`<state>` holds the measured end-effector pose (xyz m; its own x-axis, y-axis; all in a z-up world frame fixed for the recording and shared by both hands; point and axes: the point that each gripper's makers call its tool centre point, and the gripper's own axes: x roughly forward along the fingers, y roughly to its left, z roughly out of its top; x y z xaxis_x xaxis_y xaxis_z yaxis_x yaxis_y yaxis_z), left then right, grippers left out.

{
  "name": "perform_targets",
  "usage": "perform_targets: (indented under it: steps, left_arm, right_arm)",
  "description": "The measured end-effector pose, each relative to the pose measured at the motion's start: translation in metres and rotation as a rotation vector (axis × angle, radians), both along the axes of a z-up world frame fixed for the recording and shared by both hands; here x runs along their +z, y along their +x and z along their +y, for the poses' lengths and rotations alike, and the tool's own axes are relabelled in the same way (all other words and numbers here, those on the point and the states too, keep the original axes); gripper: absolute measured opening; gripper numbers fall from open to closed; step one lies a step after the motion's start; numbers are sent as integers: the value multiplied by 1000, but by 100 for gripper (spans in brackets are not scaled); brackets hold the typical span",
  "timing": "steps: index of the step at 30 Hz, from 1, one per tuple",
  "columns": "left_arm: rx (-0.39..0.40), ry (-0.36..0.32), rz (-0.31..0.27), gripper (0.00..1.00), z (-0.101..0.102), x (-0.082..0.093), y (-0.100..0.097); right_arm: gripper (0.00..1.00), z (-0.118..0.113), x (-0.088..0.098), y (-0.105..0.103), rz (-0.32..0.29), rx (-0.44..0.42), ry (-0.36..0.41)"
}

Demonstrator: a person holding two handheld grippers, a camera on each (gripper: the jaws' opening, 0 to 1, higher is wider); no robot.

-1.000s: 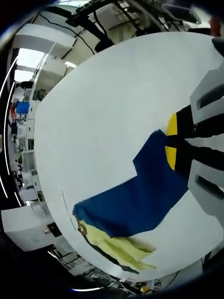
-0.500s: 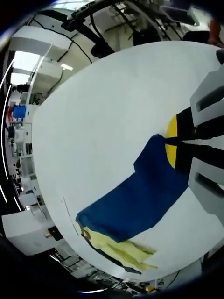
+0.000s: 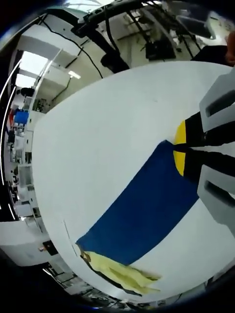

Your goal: Fold the garment on the visible template until the final outline fits inside the template.

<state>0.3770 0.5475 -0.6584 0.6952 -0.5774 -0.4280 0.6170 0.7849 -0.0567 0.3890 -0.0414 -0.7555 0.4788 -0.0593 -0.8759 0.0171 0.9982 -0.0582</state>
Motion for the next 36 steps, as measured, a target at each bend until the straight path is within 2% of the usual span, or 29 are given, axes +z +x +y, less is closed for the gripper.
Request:
perform_targets:
  steps: [6,8,13,15,20,27,36]
  left_arm:
    - [-3,4,7,99,-4,0,-4]
    - [-3,5,6,99,-5,1,-5]
    - [-1,4,4,99,-5,3,-5]
    - [-1,3,3,99,-5,3,-5]
    - [-7,4,1,99,-7,4,-7]
    - [2,2,-10,98,-7,6,-7]
    - [-15,10,-14,97,-13,6,-6]
  right_arm:
    - [0,-4,-1,6,-5,-40,21]
    - [0,-4,2,9,-33,-47,33]
    - [29,7,13,14,-86,-46,75]
    - [37,20,19,19,-128,-13,116]
    - [62,52,37,25,-202,74,187]
    - [76,98,60,28,-288,191,283]
    - [95,152,81,20,-337,325,362]
